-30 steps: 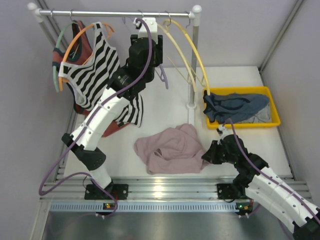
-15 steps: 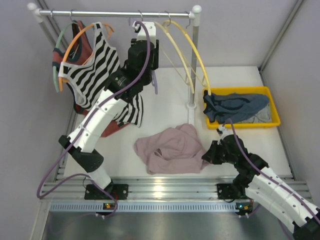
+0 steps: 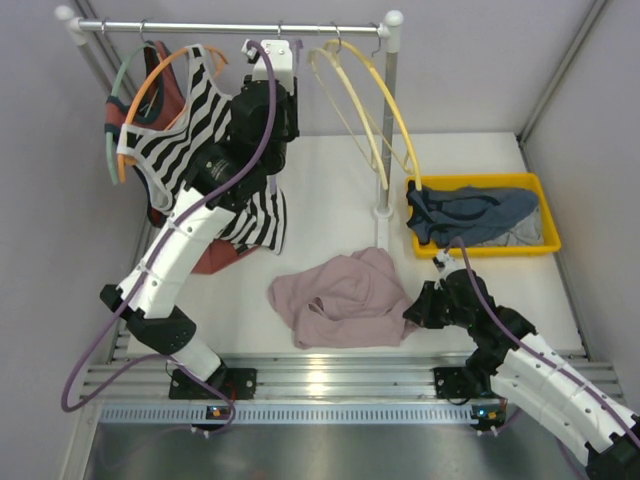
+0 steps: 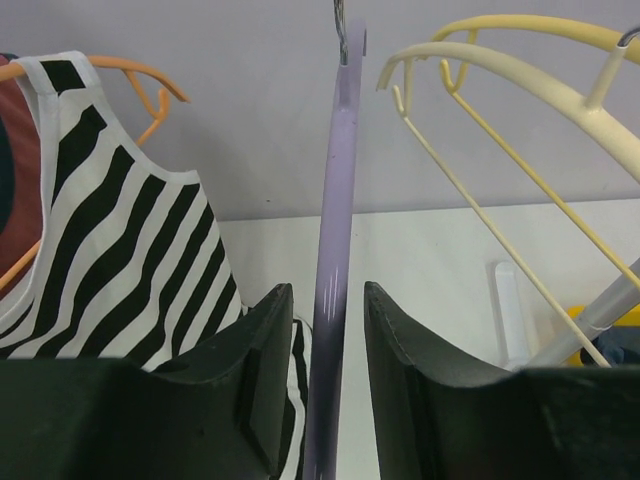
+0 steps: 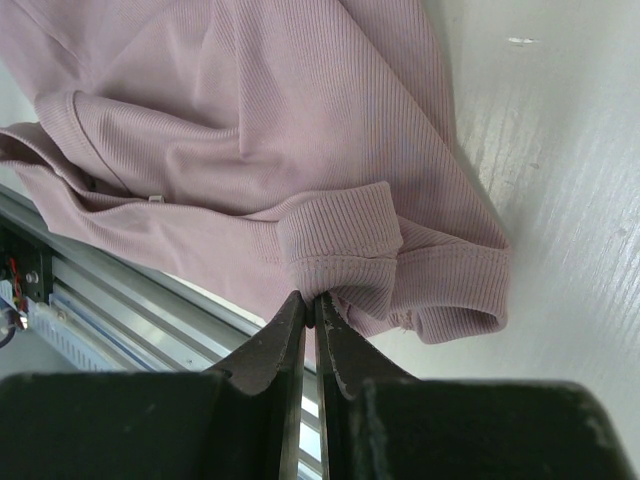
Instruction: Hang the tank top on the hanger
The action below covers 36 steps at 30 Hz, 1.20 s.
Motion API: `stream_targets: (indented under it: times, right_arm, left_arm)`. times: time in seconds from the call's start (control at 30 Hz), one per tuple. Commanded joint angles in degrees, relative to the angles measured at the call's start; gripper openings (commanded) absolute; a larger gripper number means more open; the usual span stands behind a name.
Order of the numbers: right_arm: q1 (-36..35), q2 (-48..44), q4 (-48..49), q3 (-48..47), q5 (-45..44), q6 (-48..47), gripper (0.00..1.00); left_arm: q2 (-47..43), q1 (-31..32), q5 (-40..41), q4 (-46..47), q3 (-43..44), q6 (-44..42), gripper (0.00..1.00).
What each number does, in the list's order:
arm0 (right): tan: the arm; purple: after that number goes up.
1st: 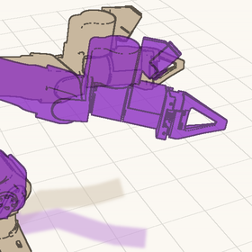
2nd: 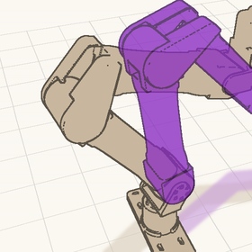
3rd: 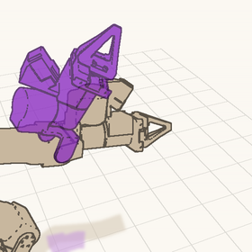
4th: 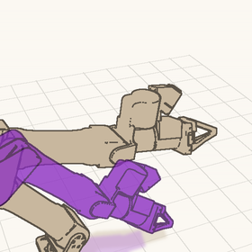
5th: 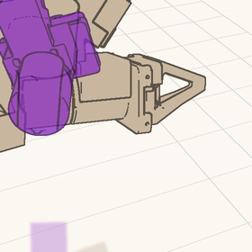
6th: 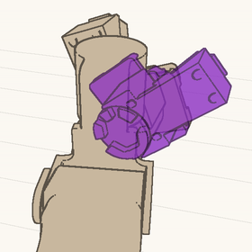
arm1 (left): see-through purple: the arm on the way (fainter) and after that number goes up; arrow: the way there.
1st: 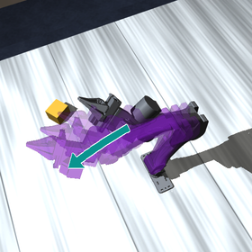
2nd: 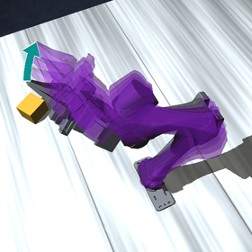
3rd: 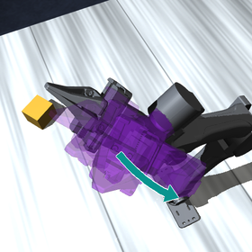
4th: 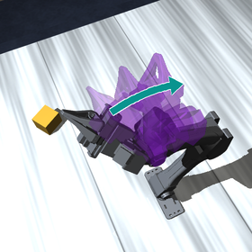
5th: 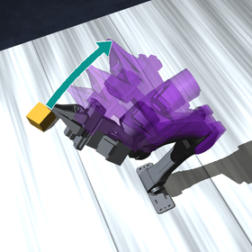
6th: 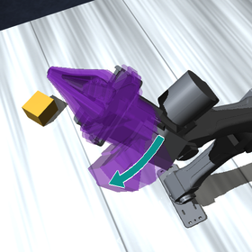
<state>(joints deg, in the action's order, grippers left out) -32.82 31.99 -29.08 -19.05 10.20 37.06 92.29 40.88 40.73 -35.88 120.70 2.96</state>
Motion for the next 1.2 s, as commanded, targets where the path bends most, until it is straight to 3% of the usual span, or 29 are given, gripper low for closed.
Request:
stream_targets:
  times: [0.0, 0.23, 0.6, 1.17]
  right_arm:
    - [0.4, -0.2, 2.5, 0.5, -0.3, -0.7, 0.07]
    - [0.4, -0.3, 2.5, 0.4, 0.0, -0.9, 0.07]
    - [0.5, -0.3, 2.6, 0.5, -0.1, -0.9, 0.07]
    - [0.4, -0.1, 2.7, 0.5, -0.1, -0.9, 0.07]
  left_arm:
    - [-1.5, -1.3, -2.7, -0.9, -0.1, -1.7, 0.40]
    - [-0.8, -7.3, -12.6, -3.2, -0.1, 0.7, 0.38]
    - [-1.1, -11.2, -22.8, -3.3, 0.0, 1.4, 0.32]
    - [-1.9, -12.3, -27.0, -1.7, -1.8, 0.7, 0.25]
